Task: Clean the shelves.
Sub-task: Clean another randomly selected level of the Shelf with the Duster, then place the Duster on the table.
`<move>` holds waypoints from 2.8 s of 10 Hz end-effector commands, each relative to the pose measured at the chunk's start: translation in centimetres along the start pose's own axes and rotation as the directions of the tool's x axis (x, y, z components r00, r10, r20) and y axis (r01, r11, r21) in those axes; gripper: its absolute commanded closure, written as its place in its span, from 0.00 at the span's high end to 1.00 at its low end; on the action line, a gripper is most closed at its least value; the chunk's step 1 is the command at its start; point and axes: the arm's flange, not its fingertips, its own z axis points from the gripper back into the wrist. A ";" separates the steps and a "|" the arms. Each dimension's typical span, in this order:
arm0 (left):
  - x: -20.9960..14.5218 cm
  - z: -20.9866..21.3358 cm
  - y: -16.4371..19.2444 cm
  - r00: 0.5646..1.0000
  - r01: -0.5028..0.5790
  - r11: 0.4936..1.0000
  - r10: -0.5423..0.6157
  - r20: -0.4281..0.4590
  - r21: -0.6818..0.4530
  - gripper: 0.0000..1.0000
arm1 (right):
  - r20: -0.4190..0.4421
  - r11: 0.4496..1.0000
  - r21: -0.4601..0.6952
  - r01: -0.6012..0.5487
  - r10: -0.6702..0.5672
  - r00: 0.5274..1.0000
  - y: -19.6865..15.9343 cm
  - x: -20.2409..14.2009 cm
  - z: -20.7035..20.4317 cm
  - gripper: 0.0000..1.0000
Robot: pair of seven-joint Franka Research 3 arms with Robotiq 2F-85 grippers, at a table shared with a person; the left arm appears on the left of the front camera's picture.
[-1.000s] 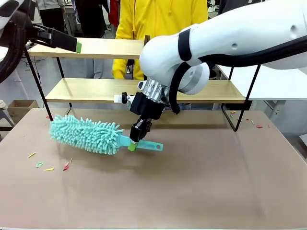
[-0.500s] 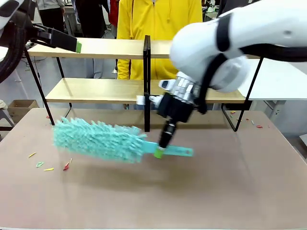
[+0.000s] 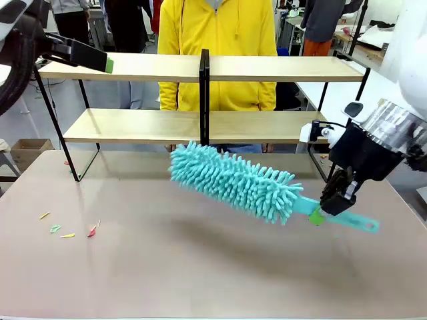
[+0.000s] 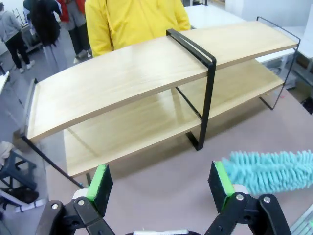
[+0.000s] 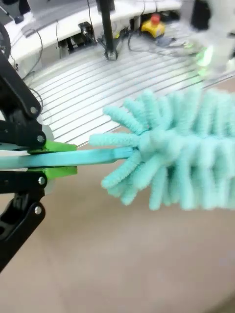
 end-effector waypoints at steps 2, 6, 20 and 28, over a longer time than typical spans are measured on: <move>0.0 0.0 0.0 1.000 -0.002 1.000 0.002 0.001 0.001 1.00 | -0.043 0.994 0.081 -0.071 0.075 0.996 -0.9 2.3 -3.0 0.12; 0.0 0.0 0.0 1.000 -0.002 1.000 0.002 0.001 0.001 1.00 | 0.163 0.999 0.034 -0.007 0.001 0.987 -3.7 -2.5 4.7 0.12; 0.0 0.0 0.0 1.000 -0.002 1.000 0.002 0.001 0.001 1.00 | 0.706 0.950 -0.295 0.106 0.142 0.694 -1.9 -23.5 32.5 0.12; 0.0 0.0 0.0 1.000 -0.002 1.000 0.002 0.001 0.001 1.00 | 0.706 0.950 -0.295 0.106 0.142 0.694 -1.9 -23.5 32.5 0.12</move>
